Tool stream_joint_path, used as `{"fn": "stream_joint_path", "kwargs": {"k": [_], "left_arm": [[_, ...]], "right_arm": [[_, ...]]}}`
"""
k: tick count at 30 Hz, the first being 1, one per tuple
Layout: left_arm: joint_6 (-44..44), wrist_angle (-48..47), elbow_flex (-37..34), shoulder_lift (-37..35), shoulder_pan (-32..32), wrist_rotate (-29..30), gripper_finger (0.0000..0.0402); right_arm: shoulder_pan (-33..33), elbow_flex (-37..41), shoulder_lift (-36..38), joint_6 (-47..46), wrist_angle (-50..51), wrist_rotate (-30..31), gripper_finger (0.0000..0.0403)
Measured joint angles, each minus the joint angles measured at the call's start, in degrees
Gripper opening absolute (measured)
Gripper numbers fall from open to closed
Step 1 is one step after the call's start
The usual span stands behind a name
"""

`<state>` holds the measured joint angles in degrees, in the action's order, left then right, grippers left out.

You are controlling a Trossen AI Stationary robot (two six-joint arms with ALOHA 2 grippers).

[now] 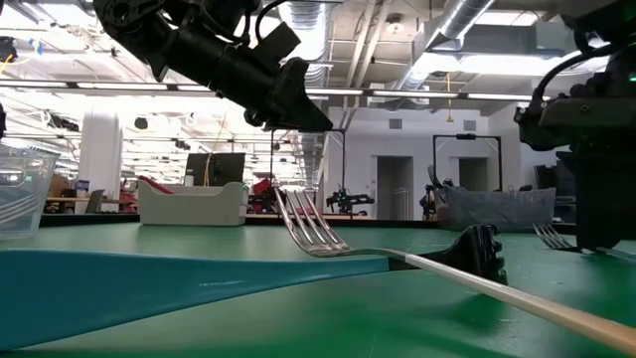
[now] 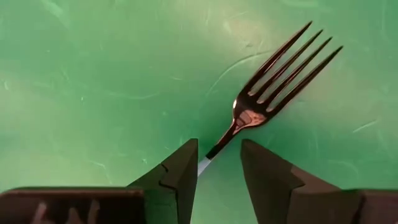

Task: Sort silverware by color (type)
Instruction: Put the blue fork into the black bin

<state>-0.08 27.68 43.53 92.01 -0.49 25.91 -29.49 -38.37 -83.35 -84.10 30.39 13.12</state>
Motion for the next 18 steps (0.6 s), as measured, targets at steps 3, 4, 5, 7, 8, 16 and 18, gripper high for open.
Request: {"fn": "stream_joint_path", "kwargs": {"k": [3,4,5,7,8,16,18], "left_arm": [[0.05,-0.08,0.0,0.0,0.0,0.0,0.0087],[0.07,-0.08,0.0,0.0,0.0,0.0,0.0087],[0.07,-0.08,0.0,0.0,0.0,0.0,0.0087],[0.17,-0.08,0.0,0.0,0.0,0.0,0.0087],[0.24,-0.07,0.0,0.0,0.0,0.0,0.0087],[0.02,-0.04,0.0,0.0,0.11,0.0,0.0087],[0.0,-0.04,0.0,0.0,0.11,0.0,0.0087]], "right_arm": [[-0.53,-0.29,-1.91,-1.34,-0.74,0.19,0.0152],[-0.53,-0.31,-2.05,-1.33,-0.76,0.2,0.0152],[-0.52,-0.28,-2.07,-1.13,-0.76,0.07,0.0151],[-0.17,-0.26,-2.09,-0.28,-0.76,-0.37,0.0145],[0.06,-0.25,-1.82,0.27,-0.63,-0.52,0.014],[3.56,-0.2,-1.24,8.76,3.15,-1.76,0.0055],[4.79,-0.2,-1.24,11.77,3.66,-2.49,0.0032]]}}
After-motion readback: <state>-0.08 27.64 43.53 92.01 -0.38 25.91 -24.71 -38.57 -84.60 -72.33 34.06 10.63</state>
